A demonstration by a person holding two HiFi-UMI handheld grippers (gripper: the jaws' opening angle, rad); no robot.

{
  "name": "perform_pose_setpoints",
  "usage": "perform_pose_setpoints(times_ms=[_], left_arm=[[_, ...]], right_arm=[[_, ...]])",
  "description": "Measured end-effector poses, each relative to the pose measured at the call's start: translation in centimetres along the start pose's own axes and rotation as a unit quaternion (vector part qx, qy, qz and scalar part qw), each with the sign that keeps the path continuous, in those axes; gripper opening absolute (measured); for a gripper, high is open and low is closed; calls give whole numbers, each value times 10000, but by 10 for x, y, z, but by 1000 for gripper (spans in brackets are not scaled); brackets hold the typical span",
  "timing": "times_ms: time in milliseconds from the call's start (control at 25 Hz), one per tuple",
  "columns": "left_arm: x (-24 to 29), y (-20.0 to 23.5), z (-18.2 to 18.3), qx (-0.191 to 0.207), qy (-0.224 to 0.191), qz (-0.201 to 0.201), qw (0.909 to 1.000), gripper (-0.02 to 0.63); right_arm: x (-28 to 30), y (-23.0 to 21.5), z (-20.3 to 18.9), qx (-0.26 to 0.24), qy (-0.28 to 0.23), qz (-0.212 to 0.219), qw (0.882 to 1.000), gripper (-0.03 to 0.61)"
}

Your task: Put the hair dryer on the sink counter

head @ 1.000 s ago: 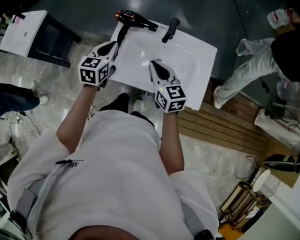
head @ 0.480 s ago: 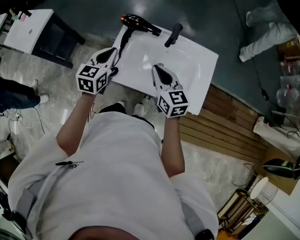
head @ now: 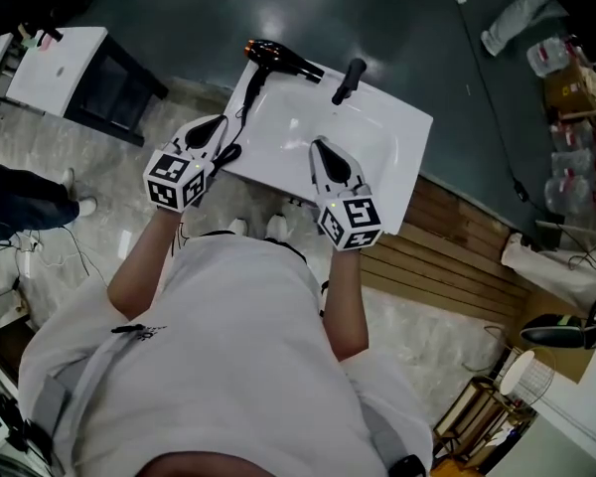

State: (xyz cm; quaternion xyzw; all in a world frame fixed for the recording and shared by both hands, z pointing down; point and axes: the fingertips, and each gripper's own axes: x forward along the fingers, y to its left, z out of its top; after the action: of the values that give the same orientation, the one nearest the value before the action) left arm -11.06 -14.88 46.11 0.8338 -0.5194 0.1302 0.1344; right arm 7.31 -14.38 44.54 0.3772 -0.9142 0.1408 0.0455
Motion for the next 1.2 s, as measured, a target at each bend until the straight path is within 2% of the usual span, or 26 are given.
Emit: perform_pose_setpoints(times_ms=[440, 840, 1200], left_arm=[[-36, 34, 5, -102, -239, -142, 9996, 2], [-49, 42, 9, 160, -348, -400, 9985, 2], [-50, 42, 5, 104, -361, -497, 9981, 3]], right_arm=[[-6, 17, 15, -102, -101, -410, 9991, 8], [-12, 37, 25, -111, -272, -698, 9971, 8], [-17, 46, 21, -98, -274, -888, 9956, 8]])
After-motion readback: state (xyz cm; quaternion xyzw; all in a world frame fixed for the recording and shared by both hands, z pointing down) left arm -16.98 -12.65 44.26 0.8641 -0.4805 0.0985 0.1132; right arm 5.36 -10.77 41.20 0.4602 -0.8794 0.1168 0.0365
